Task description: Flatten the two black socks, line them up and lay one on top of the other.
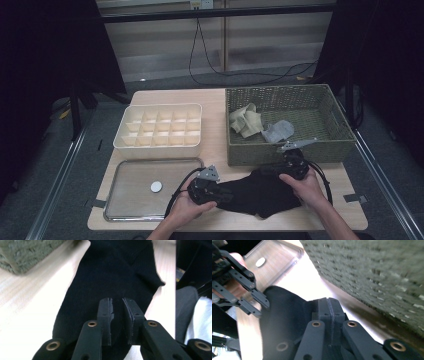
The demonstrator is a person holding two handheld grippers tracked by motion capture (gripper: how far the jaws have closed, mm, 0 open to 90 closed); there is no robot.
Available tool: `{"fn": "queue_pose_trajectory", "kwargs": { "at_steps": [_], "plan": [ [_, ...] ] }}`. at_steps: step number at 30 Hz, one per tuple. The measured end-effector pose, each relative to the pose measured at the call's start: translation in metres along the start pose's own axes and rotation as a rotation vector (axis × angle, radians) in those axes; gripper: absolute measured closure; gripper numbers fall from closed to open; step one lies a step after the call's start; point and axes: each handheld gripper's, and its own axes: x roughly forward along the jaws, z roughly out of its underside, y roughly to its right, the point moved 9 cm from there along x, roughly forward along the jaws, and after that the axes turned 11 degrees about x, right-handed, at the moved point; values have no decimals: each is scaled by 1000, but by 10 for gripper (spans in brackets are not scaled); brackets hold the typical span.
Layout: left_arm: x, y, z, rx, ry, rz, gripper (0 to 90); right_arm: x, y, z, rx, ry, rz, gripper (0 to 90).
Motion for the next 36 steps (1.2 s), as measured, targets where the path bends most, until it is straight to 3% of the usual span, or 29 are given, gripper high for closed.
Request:
{"fn": "queue_pose_trajectory", "kwargs": {
  "at_steps": [8,14,15,19,21,25,30,33,36],
  "plan": [
    [3,9,-19,-8,62,57,811,-11,-13,-6,-6,35,-51,900],
    [18,15,-28,12,37,88,798,-13,-20,-9,-16,44,-64,900],
    [26,18,-30,6,34,126,788,-14,-20,-10,-16,50,-65,900],
    [38,19,-38,11,30,143,781,-19,-21,-14,-15,72,-68,900],
    [44,19,-42,30,7,141,781,-22,-22,-18,-14,81,-68,900],
    [53,13,-51,25,4,142,781,-27,-25,-30,-31,110,-75,900],
    [60,1,-40,-16,-27,104,782,-32,-25,-39,-40,134,-74,900],
    [62,-3,-36,-46,-36,100,782,-30,-26,-32,-39,119,-74,900],
    [64,-5,-34,-25,-71,87,782,-25,-29,-19,-51,83,-69,900]
  ]
}}
